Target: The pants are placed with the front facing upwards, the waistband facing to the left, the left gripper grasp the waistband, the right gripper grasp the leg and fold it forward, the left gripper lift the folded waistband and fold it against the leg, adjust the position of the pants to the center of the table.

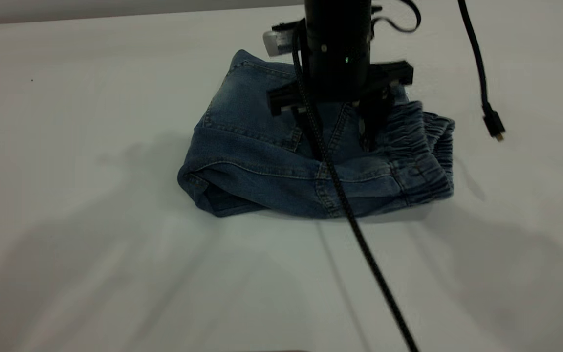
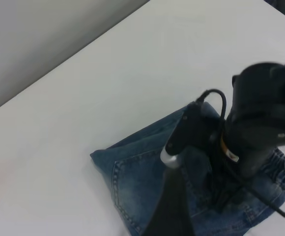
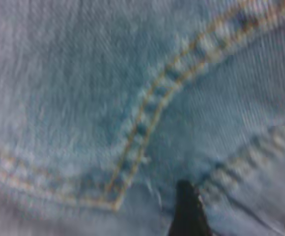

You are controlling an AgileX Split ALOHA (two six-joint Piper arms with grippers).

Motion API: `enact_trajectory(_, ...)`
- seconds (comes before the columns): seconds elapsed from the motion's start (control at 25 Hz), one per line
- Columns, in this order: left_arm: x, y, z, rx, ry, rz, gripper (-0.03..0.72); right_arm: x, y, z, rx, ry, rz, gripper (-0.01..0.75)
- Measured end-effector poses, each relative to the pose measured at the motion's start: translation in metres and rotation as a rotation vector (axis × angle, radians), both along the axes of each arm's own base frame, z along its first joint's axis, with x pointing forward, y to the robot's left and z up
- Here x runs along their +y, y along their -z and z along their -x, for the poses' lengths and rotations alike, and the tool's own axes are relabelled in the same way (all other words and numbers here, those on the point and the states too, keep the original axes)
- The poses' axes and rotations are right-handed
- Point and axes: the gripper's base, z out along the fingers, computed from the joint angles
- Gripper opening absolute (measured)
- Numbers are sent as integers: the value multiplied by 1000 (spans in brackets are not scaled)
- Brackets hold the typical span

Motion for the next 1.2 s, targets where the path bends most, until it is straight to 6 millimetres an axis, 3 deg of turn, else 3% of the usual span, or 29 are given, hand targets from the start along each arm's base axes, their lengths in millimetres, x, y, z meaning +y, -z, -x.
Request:
enact_trajectory(0.12, 0, 0, 0, -2, 0, 0, 581, 3, -37, -12, -103, -36, -16, 414)
enact_trajectory(0.2, 1, -2, 3, -3, 5, -11, 581, 4, -74, -16, -187, -44, -53, 414)
enact_trajectory(0.4, 14, -18, 26, -22, 8, -85, 581, -4, -171, 2, -344, -118, -160, 412)
enact_trajectory(0.56, 32, -31, 56, -6, -8, -179, 581, -18, -247, 44, -435, -222, -305, 412)
enact_trajectory(0.64, 42, -35, 70, 25, -28, -239, 581, -32, -286, 74, -493, -264, -364, 412)
enact_trajectory(0.8, 59, -44, 100, 82, -88, -275, 581, -71, -335, 142, -587, -297, -411, 412)
enact_trajectory(0.92, 64, -52, 111, 63, -125, -234, 572, -104, -348, 197, -633, -323, -423, 412)
enact_trajectory(1.04, 68, -51, 123, 71, -152, -203, 559, -140, -340, 253, -670, -329, -411, 412)
enact_trajectory(1.2, 75, -29, 141, 139, -188, -182, 550, -191, -317, 317, -796, -182, -377, 412)
